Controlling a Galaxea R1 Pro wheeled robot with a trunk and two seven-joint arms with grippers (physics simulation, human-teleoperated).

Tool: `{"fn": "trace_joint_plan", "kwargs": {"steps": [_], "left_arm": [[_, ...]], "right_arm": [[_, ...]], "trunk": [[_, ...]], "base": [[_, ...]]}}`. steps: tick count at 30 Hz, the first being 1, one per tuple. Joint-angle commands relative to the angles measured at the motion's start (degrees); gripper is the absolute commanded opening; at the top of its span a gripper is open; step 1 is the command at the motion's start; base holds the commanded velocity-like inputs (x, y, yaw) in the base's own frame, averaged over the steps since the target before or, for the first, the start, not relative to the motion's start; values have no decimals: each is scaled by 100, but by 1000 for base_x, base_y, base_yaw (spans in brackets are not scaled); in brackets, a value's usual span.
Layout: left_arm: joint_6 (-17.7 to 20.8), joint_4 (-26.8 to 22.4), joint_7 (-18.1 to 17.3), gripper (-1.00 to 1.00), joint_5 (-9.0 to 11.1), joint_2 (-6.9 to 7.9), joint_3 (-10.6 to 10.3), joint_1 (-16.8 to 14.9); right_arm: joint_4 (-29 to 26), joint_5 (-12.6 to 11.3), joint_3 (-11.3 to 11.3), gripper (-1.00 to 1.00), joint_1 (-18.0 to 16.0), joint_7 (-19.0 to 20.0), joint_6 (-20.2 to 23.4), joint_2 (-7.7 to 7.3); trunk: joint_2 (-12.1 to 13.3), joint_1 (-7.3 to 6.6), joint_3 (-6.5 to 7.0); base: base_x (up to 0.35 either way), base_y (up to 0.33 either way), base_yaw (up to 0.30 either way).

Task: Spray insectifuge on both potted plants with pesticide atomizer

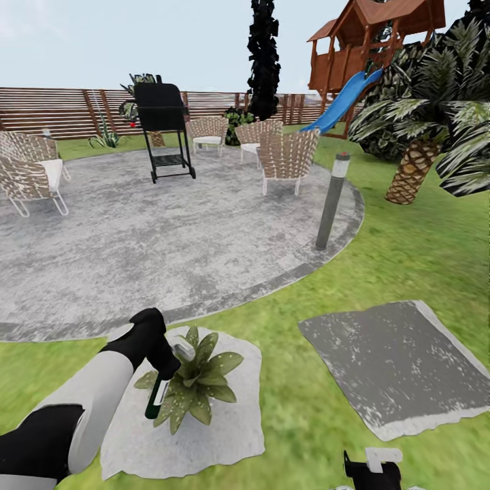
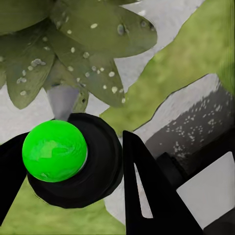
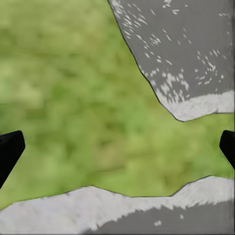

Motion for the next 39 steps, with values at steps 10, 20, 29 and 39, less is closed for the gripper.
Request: {"fn": "trace_joint_plan", "kwargs": {"steps": [10, 20, 29, 39], "left_arm": [[44, 6, -48, -100, -48, -3, 12, -10], [36, 6, -52, -100, -40, -2, -2, -21], [23, -52, -1316, -100, -373, 22, -1319, -171], [35, -63, -1310, -100, -385, 103, -1345, -159]], "right_arm": [[11, 60, -31, 100, -6, -22, -24, 8], [11, 60, -31, 100, -6, -22, -24, 8], [11, 60, -31, 100, -6, -22, -22, 8], [11, 60, -31, 100, -4, -22, -24, 17]], "trunk": [[-2, -2, -5], [-2, -2, -5], [-2, -2, -5], [-2, -2, -5]], "base": [[9, -271, 174], [147, -174, 277], [3, -3, 30], [0, 0, 87]]}}
